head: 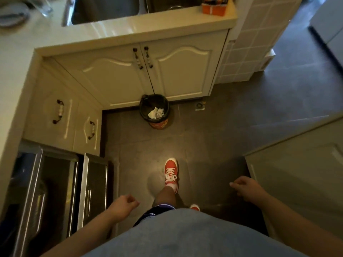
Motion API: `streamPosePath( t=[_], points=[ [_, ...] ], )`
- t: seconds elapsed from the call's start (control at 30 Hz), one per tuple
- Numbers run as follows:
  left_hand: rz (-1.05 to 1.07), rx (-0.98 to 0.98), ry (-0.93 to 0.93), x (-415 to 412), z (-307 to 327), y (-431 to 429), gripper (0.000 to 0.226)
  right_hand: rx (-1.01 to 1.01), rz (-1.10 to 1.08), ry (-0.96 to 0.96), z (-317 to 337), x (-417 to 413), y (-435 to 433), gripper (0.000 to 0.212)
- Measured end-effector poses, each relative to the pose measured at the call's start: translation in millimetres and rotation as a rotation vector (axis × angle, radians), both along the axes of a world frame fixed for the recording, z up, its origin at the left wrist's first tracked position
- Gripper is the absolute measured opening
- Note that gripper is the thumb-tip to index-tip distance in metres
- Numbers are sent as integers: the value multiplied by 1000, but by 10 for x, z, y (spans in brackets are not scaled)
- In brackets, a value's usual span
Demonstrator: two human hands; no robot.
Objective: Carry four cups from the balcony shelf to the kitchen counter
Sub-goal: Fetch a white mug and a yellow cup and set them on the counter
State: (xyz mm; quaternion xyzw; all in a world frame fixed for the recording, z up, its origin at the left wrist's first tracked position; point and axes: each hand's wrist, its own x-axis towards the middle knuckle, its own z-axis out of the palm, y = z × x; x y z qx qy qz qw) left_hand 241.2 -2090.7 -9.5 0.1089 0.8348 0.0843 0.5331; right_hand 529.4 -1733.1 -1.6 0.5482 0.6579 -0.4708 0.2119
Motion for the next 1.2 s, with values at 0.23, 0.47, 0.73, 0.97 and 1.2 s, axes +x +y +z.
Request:
streamPosePath(
  t=[0.23,0.47,0.73,0.97,1.2],
  points=[
    [-134,49,14,-1131,-63,1139,9,12,-129,-27,107,-695,657,31],
    [-396,120,-9,-1825,203,2948,11,54,-367,-49,305,-611,985,21],
    [-523,198,-13,-1606,129,5080,27,-84,-581,-185,74,-263,1468,29],
    [-630,123,28,-1619,159,6109,13,-127,-597,-116,2,-581,2463,16],
    [-622,46,54,-1968,140,6594,17,-52,-433,45,113,-1219,3750,24]
  ],
)
